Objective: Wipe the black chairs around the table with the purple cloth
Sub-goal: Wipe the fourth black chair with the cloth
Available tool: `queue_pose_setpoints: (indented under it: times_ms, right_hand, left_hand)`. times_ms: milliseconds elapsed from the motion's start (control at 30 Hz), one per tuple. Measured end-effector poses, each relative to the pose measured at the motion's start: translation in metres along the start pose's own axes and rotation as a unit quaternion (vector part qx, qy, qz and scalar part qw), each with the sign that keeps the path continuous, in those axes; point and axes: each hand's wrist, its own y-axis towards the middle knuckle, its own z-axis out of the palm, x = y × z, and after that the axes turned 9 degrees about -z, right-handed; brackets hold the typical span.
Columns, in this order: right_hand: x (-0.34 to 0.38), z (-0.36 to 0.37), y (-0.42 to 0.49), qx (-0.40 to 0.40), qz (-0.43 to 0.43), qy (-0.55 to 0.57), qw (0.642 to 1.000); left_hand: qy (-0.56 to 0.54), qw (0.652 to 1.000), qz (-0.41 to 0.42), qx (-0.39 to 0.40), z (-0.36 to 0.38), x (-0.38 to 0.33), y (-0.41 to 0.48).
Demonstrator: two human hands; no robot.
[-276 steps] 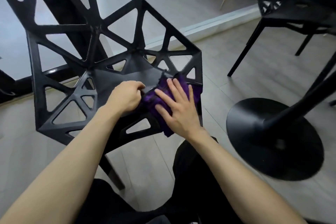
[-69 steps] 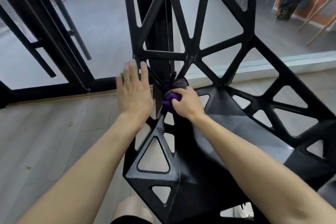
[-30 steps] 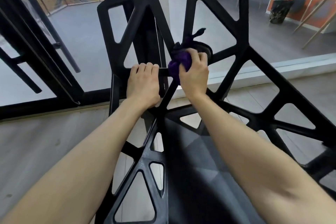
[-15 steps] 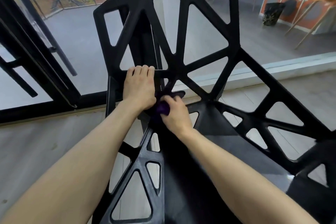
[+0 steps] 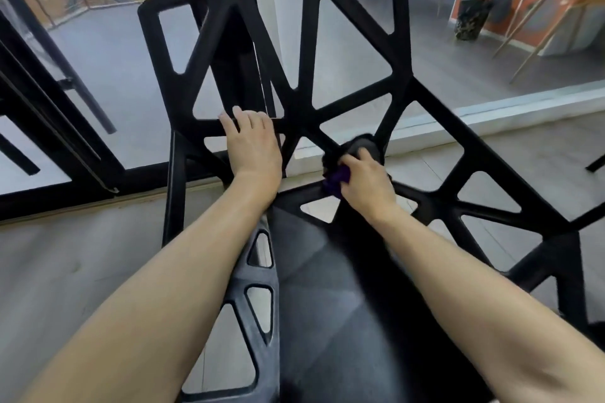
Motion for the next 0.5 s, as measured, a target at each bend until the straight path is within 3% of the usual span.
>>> queue_pose_setpoints:
  times_ms: [100, 167, 267, 333, 500]
  right_hand:
    - [0.007, -0.015, 0.004, -0.014, 0.023, 0.031, 0.999]
    - [0.040, -0.018, 0.029, -0.066, -0.029, 0.063, 0.995]
    - [0.052, -0.001, 0.033, -0.027, -0.065, 0.034, 0.997]
    - [0.029, 0.007, 0.011, 0.036, -0.033, -0.024, 0.999]
    - [-0.007, -0.029, 0.001, 0.068, 0.099, -0.023, 0.992]
  left_hand:
    - [0.016, 1.000, -0.017, -0.009, 0.006, -0.005, -0.005]
    - [0.023, 1.000, -0.014, -0.015, 0.013, -0.004, -0.005]
    - [0.026, 0.999, -0.011, -0.029, 0.020, -0.001, -0.004]
    - [0.021, 0.999, -0.004, -0.040, 0.023, -0.002, -0.001]
    - [0.016, 0.998, -0.008, -0.053, 0.026, -0.002, -0.002]
